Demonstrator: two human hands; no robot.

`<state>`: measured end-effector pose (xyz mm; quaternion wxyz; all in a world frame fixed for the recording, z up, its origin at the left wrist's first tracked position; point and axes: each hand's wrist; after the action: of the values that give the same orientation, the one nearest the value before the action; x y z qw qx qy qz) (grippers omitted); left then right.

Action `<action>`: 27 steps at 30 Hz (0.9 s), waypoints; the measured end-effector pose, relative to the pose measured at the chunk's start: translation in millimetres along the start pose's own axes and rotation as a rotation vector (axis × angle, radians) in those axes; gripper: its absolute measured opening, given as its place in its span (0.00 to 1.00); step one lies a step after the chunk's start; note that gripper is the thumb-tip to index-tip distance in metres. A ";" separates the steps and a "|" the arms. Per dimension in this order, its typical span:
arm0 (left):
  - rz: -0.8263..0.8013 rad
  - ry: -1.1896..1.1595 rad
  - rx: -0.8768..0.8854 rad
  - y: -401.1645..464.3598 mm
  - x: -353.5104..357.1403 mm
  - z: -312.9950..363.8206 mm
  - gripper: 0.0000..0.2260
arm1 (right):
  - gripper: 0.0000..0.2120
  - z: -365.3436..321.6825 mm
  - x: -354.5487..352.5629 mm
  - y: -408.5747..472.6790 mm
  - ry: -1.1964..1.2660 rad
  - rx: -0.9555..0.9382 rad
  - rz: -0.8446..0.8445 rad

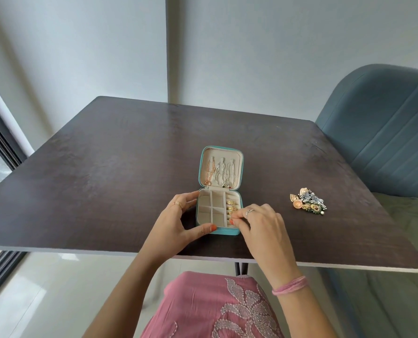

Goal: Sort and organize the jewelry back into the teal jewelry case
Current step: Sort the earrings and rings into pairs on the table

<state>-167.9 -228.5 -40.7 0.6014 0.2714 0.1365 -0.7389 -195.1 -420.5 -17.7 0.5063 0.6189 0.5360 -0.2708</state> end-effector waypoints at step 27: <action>0.030 0.011 -0.065 -0.8 4.4 4.8 0.39 | 0.17 25.1 17.8 -15.3 0.936 0.480 0.013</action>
<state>-170.4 -234.4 -39.4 0.6201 0.2578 0.1600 -0.7235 -199.3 -437.9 -47.0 0.0583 0.7756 0.6237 -0.0774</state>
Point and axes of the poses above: each hand's wrist, its own y-axis towards the middle knuckle, its own x-axis out of the palm, z = x × y, and after that the axes turned 7 degrees about y, right-handed
